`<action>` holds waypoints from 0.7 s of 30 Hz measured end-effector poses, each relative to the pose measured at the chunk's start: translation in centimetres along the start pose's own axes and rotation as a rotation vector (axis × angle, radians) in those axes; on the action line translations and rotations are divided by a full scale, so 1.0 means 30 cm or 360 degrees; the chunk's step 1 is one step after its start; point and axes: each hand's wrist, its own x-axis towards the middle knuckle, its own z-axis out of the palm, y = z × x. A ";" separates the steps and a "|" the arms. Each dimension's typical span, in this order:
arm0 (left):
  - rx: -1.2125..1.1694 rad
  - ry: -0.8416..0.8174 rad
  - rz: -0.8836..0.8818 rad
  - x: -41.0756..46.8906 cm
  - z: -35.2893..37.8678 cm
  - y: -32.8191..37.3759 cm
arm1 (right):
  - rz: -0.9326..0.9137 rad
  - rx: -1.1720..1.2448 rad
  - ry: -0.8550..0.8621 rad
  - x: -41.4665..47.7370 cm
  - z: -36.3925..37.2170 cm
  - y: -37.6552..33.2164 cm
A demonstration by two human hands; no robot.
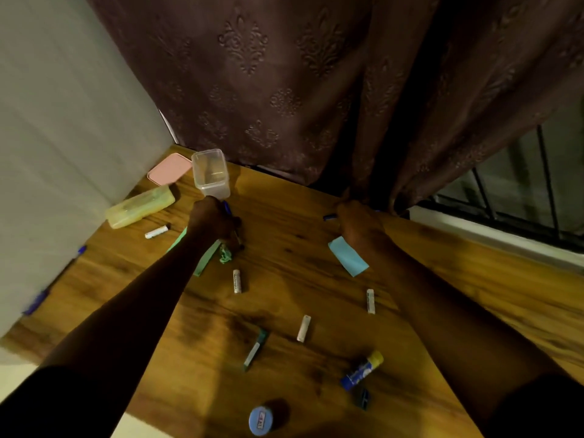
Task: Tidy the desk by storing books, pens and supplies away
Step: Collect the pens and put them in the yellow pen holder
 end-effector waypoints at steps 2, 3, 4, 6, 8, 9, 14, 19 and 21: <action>-0.0031 -0.0018 -0.0040 0.008 -0.005 -0.001 | 0.0009 -0.0028 -0.0045 0.015 0.000 0.000; -0.0049 -0.0025 -0.0055 0.008 -0.006 -0.003 | 0.0003 -0.0048 -0.0055 0.018 -0.001 0.002; -0.0072 -0.0030 -0.0067 0.009 -0.007 -0.004 | -0.0012 -0.0068 -0.0064 0.024 -0.001 0.003; -0.0103 -0.0033 -0.0079 0.010 -0.008 -0.006 | -0.0021 -0.0092 -0.0072 0.030 -0.004 -0.002; -0.0152 -0.0030 -0.0074 0.006 -0.009 0.000 | -0.0028 -0.0067 -0.0033 0.026 -0.006 -0.010; -0.0187 -0.0029 -0.0074 0.000 -0.014 0.004 | -0.0046 -0.0030 -0.0025 0.024 -0.007 -0.016; -0.0392 -0.0024 -0.0094 -0.039 -0.038 0.043 | -0.0197 0.0092 -0.0067 0.012 -0.036 -0.075; -0.0579 0.0026 0.0113 -0.158 -0.040 0.113 | -0.0213 0.0421 0.0521 -0.116 -0.088 -0.123; -0.0638 0.0038 0.0295 -0.231 -0.030 0.143 | -0.0180 0.0676 0.0644 -0.180 -0.117 -0.124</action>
